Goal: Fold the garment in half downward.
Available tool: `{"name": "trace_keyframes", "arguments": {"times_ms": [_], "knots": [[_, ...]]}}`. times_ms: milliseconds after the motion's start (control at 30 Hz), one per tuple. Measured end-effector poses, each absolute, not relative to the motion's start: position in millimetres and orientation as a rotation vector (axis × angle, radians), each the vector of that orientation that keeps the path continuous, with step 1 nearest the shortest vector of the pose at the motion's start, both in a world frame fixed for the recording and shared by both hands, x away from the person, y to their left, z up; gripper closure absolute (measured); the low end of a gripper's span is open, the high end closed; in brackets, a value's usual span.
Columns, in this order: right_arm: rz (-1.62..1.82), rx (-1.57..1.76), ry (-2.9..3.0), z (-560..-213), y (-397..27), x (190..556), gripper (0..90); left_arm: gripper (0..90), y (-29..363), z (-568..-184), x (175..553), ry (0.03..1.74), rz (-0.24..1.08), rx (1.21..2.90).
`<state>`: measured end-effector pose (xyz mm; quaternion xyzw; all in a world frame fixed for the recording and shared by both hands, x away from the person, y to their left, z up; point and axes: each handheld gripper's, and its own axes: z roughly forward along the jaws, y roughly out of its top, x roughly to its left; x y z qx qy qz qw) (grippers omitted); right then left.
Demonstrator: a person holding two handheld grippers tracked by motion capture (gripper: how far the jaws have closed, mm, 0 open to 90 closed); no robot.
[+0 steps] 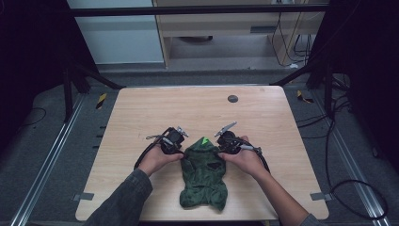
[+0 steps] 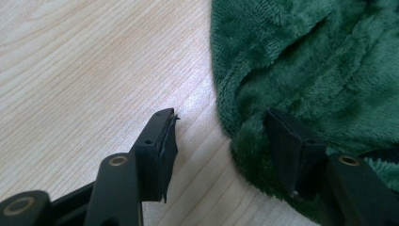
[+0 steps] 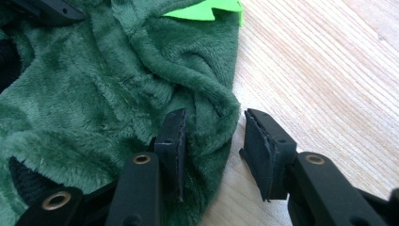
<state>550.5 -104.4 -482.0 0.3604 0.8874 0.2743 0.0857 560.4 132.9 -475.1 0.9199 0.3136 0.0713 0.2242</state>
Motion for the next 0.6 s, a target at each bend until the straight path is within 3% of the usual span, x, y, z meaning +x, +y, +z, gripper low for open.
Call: {"name": "trace_keyframes", "arguments": {"times_ms": [133, 267, 500, 600], "knots": [[0.818, 1.073, 2.645, -482.1, -104.1, 550.5, 59.2, 44.0, 132.6, -475.2, 559.9, 0.862, 0.201, 2.539], [0.798, 1.075, 2.655, -481.1, -102.6, 551.5, 60.3, 52.0, 129.7, -473.9, 558.6, 0.832, 0.186, 2.551], [0.820, 1.023, 2.715, -480.4, -95.7, 549.9, 79.4, 75.5, 127.5, -473.7, 555.1, 0.787, 0.133, 2.542], [0.828, 1.016, 2.728, -480.5, -95.2, 549.4, 84.1, 79.4, 128.8, -474.0, 555.1, 0.800, 0.112, 2.527]]}}
